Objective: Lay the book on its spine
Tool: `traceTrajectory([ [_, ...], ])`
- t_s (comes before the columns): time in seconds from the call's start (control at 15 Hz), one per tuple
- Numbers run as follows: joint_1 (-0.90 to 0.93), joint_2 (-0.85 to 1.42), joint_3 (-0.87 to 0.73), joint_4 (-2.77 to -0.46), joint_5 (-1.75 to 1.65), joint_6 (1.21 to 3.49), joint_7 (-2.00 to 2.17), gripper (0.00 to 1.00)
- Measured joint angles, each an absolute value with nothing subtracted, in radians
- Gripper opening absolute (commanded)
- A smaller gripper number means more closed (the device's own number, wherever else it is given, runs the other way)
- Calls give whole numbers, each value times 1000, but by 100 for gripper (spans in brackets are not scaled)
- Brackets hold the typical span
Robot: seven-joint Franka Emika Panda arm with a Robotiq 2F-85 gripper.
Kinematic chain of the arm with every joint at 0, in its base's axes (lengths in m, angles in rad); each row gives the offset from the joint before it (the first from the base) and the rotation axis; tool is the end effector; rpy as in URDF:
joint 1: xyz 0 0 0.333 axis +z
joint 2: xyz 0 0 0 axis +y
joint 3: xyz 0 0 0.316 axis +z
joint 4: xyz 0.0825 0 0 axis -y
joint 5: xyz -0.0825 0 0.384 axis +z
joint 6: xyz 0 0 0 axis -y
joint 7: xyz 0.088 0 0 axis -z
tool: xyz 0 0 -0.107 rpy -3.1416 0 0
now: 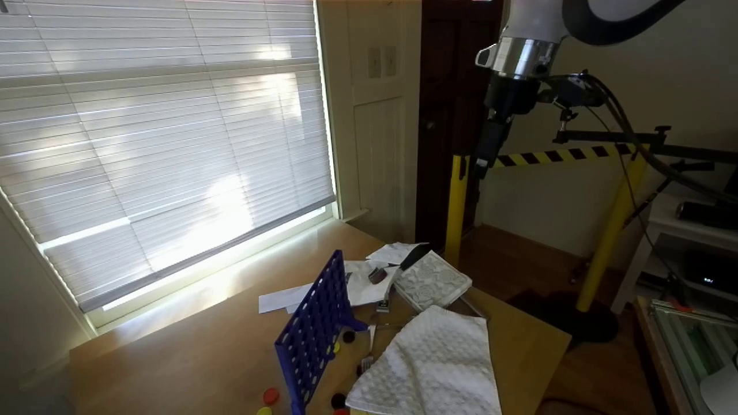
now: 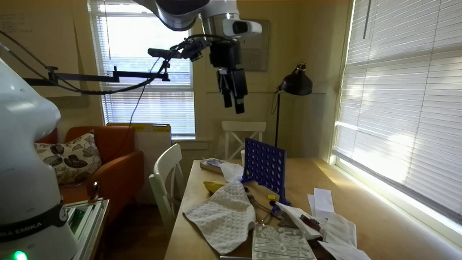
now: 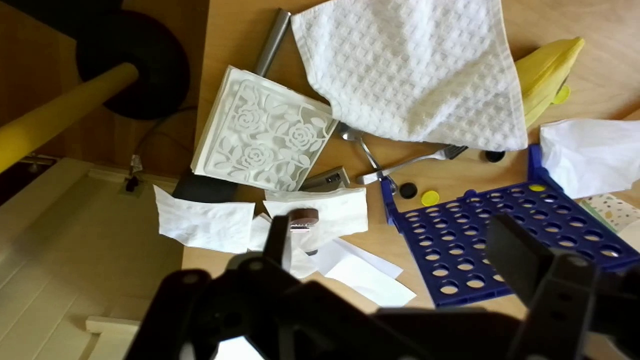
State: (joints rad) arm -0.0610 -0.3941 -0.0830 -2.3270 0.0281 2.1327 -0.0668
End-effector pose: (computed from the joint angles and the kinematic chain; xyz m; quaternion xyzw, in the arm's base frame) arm 0.4460 -0.0662 0.5096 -0.9937 0.0431 -0.1014 0.0182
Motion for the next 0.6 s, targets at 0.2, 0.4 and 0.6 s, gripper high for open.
traceTrajectory([
  [0.2, -62, -397, -211, -2347, 172, 2164, -239, 100],
  [0.4, -73, -393, -357, -2391, 318, 2161, -384, 100],
  [0.6, -87, -361, -460, -2424, 434, 2153, -478, 100],
])
